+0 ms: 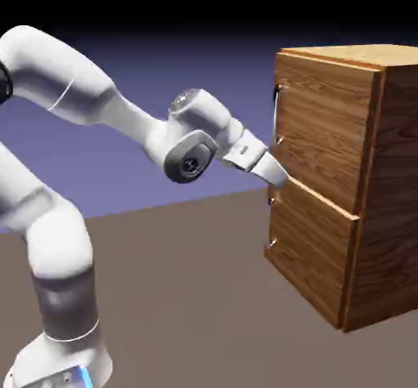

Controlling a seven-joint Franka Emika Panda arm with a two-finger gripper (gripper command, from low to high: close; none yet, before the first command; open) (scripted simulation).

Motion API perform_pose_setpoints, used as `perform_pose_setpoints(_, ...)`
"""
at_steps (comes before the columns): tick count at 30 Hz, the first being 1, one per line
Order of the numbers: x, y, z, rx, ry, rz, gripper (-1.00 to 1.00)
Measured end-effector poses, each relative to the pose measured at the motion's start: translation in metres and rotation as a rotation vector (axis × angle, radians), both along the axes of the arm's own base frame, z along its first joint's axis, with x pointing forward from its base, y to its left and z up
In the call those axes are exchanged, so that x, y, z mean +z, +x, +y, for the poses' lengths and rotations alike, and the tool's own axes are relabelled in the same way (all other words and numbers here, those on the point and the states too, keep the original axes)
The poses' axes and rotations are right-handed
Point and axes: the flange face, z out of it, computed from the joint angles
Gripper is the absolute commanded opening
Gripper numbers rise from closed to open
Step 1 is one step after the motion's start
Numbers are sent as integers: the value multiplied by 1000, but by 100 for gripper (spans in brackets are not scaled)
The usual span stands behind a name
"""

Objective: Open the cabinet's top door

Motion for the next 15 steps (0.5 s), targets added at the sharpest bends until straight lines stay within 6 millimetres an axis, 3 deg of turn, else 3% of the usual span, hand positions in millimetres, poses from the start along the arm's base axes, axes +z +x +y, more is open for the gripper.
perform_pose_setpoints(8, 68, -16, -2, -78, 52, -163, 0)
perform_pose_setpoints(15, 114, -35, 11, -118, 82, -301, 0)
